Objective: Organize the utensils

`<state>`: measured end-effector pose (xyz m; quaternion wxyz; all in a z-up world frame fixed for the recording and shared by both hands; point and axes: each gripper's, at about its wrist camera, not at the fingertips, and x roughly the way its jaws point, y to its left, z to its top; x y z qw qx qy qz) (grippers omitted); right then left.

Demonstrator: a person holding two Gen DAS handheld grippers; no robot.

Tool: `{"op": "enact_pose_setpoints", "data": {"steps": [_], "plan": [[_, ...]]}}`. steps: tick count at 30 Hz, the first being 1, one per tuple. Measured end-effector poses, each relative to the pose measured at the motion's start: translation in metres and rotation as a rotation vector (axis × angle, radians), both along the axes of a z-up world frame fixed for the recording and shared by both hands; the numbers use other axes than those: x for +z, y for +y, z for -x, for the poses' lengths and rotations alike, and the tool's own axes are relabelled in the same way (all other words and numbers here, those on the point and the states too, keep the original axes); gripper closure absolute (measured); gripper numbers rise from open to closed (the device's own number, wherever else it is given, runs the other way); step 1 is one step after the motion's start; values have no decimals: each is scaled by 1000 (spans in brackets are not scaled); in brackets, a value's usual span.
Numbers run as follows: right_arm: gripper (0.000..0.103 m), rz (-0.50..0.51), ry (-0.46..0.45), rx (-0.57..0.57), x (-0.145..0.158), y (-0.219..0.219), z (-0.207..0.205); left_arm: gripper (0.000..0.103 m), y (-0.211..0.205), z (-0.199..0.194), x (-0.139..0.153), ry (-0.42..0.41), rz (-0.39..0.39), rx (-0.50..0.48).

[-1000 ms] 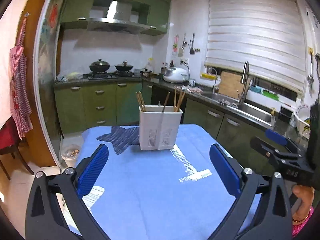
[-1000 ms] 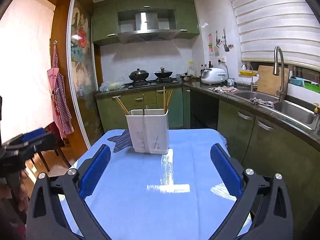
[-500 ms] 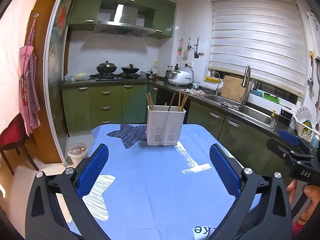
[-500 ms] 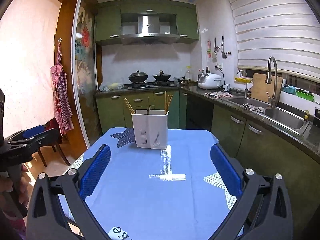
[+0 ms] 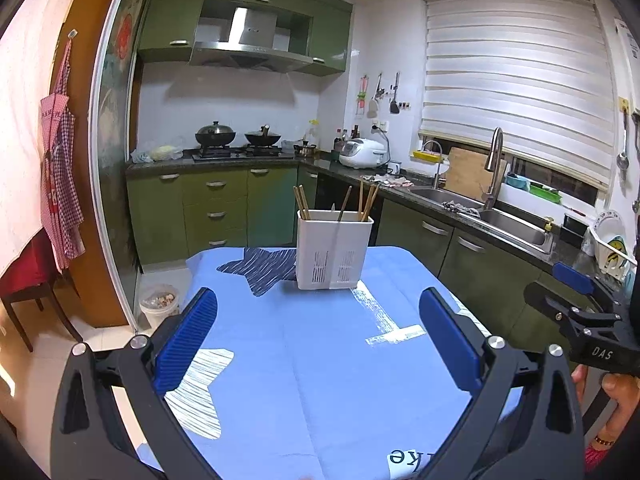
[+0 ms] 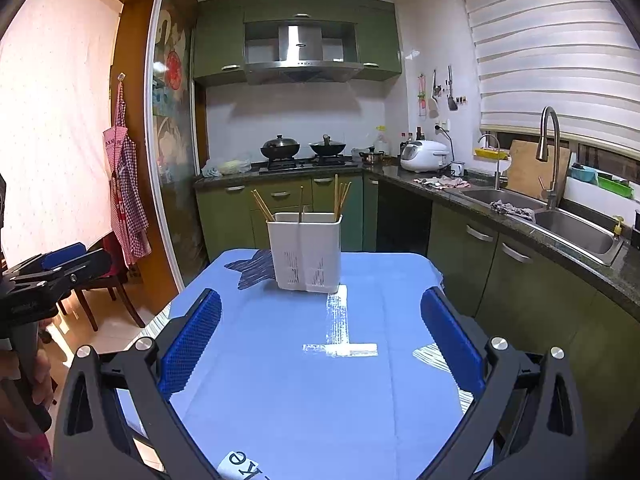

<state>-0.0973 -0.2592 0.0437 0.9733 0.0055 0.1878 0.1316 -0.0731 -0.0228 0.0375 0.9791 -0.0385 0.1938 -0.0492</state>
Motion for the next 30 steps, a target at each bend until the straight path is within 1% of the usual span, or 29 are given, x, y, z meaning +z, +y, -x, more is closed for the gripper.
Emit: {"op": "enact_pose_setpoints", "data": {"steps": [5,16,30], "plan": [[5,-1,6,2,-2,0,-5,7,-1,0,0,-13,-9,18],[5,4,17,9,-6,4,-12,7,2,-2,-4,3,1,29],[5,4,18,9,-8,5,-14,7,7,0,-7,9,-11,36]]}}
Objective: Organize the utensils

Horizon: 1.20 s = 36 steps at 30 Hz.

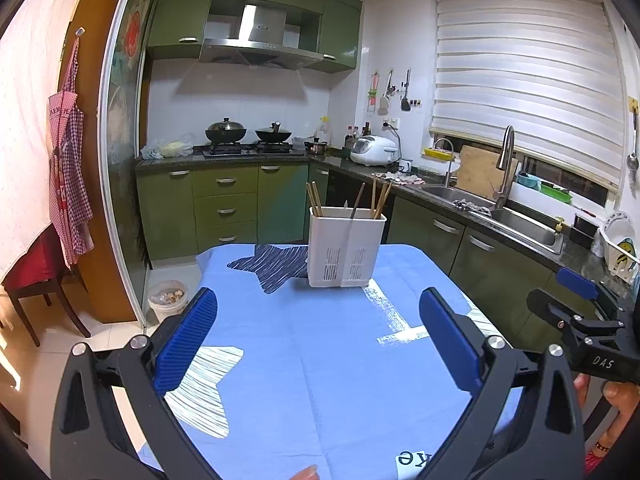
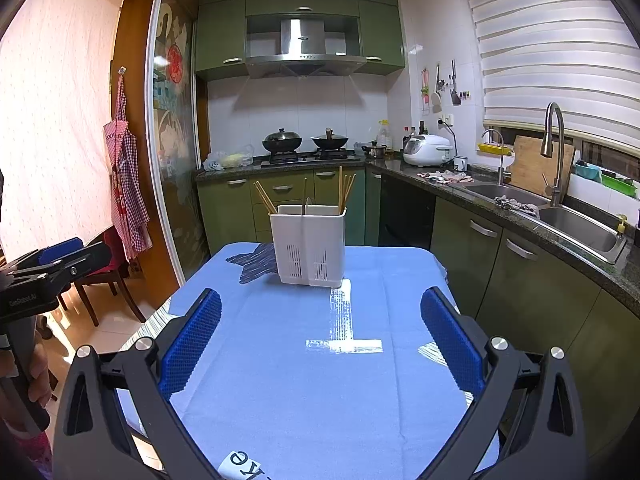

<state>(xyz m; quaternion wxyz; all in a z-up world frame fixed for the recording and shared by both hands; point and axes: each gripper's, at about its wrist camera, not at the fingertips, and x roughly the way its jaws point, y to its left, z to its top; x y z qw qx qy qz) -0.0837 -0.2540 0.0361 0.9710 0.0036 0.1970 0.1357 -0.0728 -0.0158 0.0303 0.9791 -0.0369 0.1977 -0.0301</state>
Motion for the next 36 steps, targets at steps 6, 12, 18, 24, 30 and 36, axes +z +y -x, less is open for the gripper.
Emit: {"op": "enact_pose_setpoints", "data": {"steps": [6,12,18,24,30,36], "plan": [[5,-2,0,1,0,-1,0,7,0,-2,0,6,-10,2],[5,-1,0,2,0,-1,0,7,0,-3,-1,6,-15,8],[4,-1,0,1,1,-1,0,7,2,-3,0,2,-12,11],[5,-1,1,1,0,-1,0,7,3,-4,0,5,-25,14],[4,1,5,3,-7,1,-1,7,3,-5,1,13,-29,9],[5,4,12,3,-15,2,-3,7,4,-9,1,26,-33,10]]}}
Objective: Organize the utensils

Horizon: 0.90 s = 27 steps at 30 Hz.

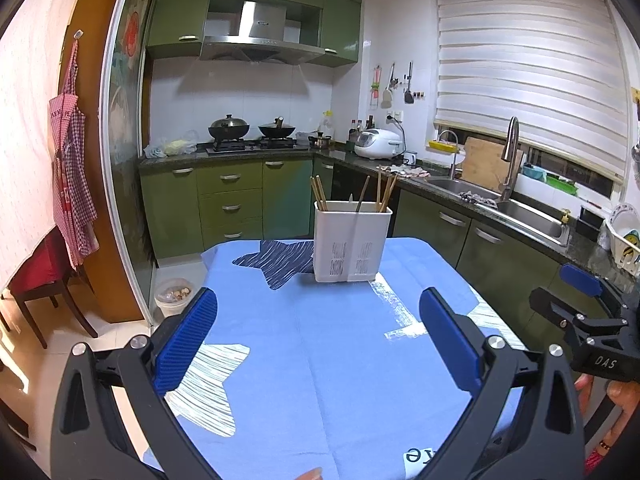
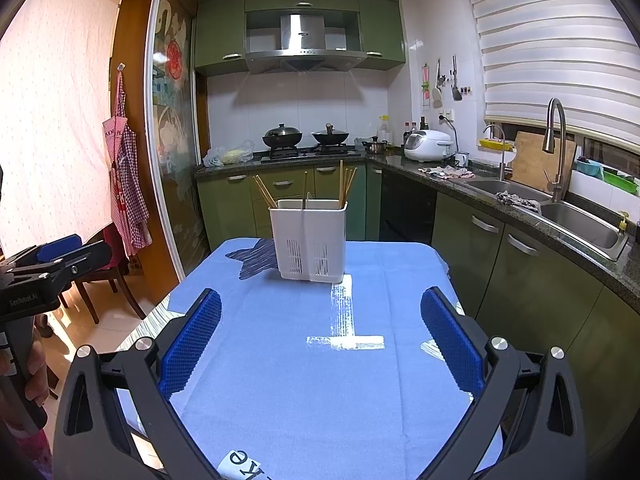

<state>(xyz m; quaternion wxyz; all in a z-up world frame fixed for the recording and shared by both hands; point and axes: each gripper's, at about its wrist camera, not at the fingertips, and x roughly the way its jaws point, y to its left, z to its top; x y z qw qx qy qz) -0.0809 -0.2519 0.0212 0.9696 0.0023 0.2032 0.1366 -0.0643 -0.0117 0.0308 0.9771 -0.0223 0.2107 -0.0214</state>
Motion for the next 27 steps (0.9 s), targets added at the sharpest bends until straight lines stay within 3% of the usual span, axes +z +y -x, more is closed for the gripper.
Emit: {"op": "enact_pose_setpoints", "data": {"steps": [5,16,27], "plan": [[5,1,2,0,0,1,-2,7,-1,-4,-3,24,-13,-5],[4,3,14,3,-6,1,-4,7,2,0,0,-41,-39,34],[5,6,17,6,-6,0,-4,7,0,-8,-6,4,-56,27]]}}
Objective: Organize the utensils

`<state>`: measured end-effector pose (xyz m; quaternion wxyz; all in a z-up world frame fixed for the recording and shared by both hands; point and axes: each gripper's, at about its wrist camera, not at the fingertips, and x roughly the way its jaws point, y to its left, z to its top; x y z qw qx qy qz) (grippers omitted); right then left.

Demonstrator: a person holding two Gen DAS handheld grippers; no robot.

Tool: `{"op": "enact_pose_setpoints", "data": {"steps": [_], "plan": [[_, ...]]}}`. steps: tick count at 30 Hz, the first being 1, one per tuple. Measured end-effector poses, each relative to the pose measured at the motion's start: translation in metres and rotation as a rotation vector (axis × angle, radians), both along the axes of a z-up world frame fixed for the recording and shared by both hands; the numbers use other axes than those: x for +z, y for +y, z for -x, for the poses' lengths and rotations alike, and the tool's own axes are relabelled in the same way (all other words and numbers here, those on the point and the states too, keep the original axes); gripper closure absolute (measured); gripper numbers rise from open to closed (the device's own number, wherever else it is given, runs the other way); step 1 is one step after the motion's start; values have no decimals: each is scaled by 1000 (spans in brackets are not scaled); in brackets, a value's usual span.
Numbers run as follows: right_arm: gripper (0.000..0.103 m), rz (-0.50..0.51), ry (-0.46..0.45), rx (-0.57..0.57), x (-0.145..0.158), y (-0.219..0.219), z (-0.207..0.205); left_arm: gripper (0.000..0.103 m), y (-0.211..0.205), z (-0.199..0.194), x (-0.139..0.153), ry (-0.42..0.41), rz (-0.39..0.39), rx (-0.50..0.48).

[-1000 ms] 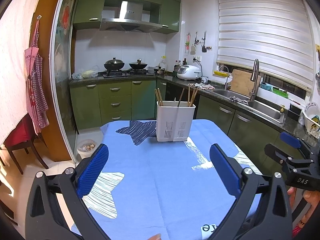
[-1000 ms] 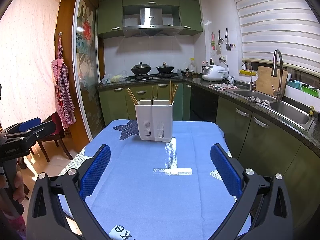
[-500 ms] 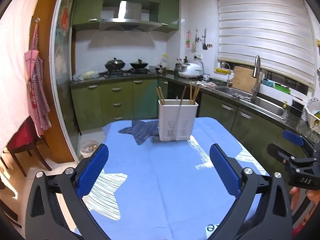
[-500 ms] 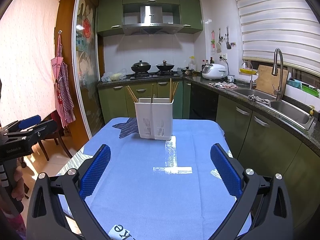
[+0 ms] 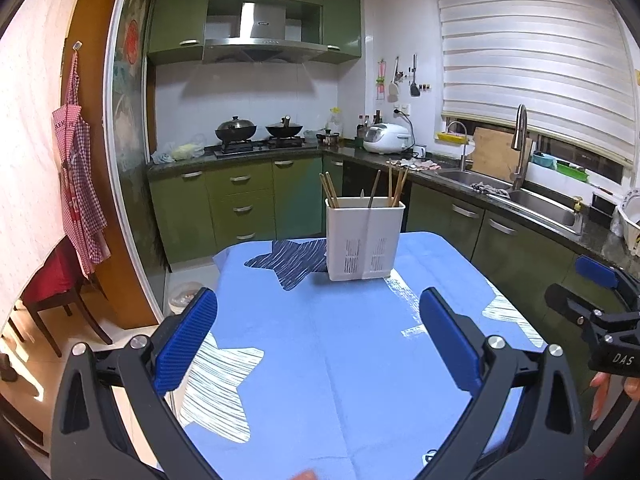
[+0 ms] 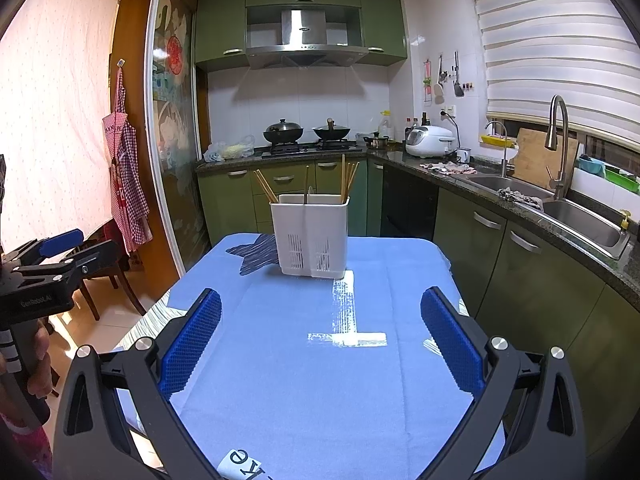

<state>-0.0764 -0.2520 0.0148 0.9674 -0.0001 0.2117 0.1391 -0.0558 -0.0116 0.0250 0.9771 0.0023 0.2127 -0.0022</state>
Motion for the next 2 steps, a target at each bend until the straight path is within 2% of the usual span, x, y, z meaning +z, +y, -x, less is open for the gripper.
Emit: {"op": "enact_pose_setpoints", "data": {"steps": [2], "plan": [[5,0,-1,0,1,0,-1,7,0,-1,-1,7,-3,1]]}}
